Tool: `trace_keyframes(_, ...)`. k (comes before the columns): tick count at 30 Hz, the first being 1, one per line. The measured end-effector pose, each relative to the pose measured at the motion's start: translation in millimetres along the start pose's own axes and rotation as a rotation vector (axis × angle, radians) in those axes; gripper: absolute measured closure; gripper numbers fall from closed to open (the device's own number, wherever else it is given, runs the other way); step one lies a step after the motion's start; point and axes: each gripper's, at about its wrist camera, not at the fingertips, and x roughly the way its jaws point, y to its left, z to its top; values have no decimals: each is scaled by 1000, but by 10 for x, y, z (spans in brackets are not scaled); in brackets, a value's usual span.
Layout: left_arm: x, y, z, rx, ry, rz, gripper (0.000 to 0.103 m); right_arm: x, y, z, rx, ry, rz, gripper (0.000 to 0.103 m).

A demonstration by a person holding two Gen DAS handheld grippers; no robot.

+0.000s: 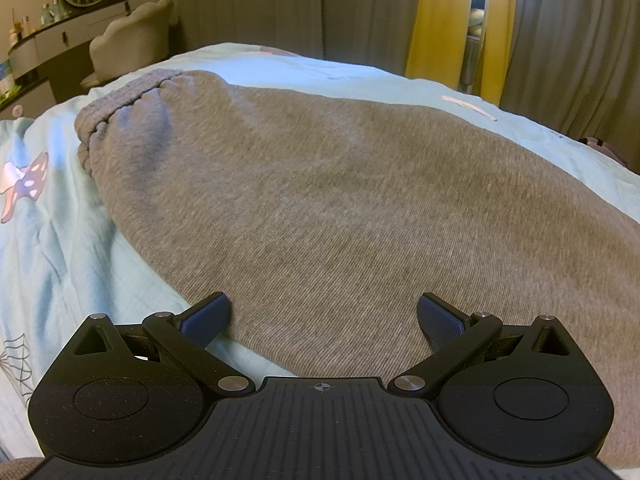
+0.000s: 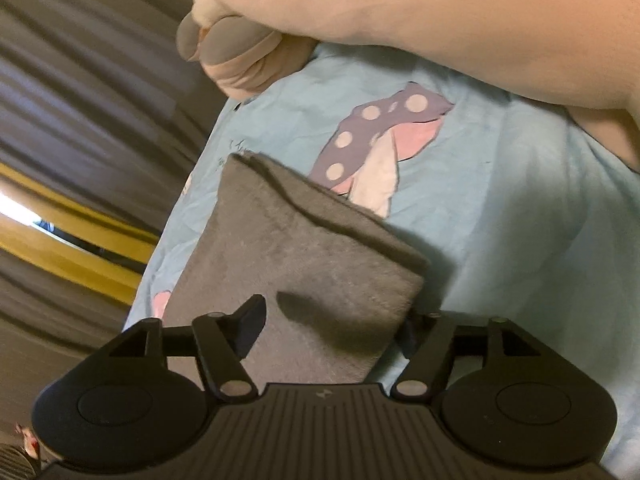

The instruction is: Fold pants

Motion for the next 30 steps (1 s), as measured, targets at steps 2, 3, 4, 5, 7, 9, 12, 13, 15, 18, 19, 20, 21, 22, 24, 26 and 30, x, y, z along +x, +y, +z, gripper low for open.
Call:
trace_keyframes(2, -21, -1, 2, 0, -13, 3, 0, 30, 20, -33, -23, -7, -16, 37)
trace_keyframes(3, -40, -5, 4, 2, -26, 5, 0, 44, 27, -48, -32, -13, -22, 37)
trace_keyframes(4, -62, -10, 5, 6, -41, 6, 0, 50, 35, -66, -39, -19, -27, 37)
trace_keyframes(5, -77, -13, 10, 11, -55, 7, 0, 51, 45, -86, -44, -31, -33, 38)
trace_keyframes(7, -96, -5, 25, 11, -77, 10, 0, 44, 64, -106, -50, -46, -45, 57)
trace_keyframes(9, -96, 23, 40, -7, -86, 15, 0, 65, 57, -120, -50, -40, -57, 71)
trace_keyframes(12, -62, 69, 68, -41, -68, 14, 0, 48, 31, -134, -29, -47, -29, 78)
trace_keyframes(13, -49, 76, 71, -50, -59, 13, 0, 47, 25, -137, -24, -49, -28, 79)
trace_keyframes(15, -29, 82, 74, -58, -49, 16, 0, 54, 22, -150, -12, -53, -29, 79)
trace_keyframes(18, -7, 75, 70, -50, -37, 21, 0, 62, 24, -153, 3, -53, -33, 79)
trace_keyframes(19, -7, 77, 61, -49, -37, 22, 0, 64, 26, -152, 5, -52, -35, 79)
trace_keyframes(20, -8, 77, 56, -49, -36, 22, 0, 61, 26, -158, 5, -53, -37, 79)
trace_keyframes(21, -7, 79, 54, -50, -35, 21, 0, 62, 29, -160, 5, -54, -39, 79)
trace_keyframes(22, -5, 82, 53, -52, -33, 21, 0, 63, 28, -164, 6, -53, -39, 79)
trace_keyframes(24, 0, 85, 57, -54, -29, 20, 0, 70, 20, -171, 10, -54, -40, 79)
trace_keyframes(26, 9, 83, 65, -54, -27, 21, 0, 82, 14, -174, 10, -54, -42, 79)
trace_keyframes(30, 12, 82, 63, -51, -25, 23, 0, 83, 9, -180, 19, -54, -42, 79)
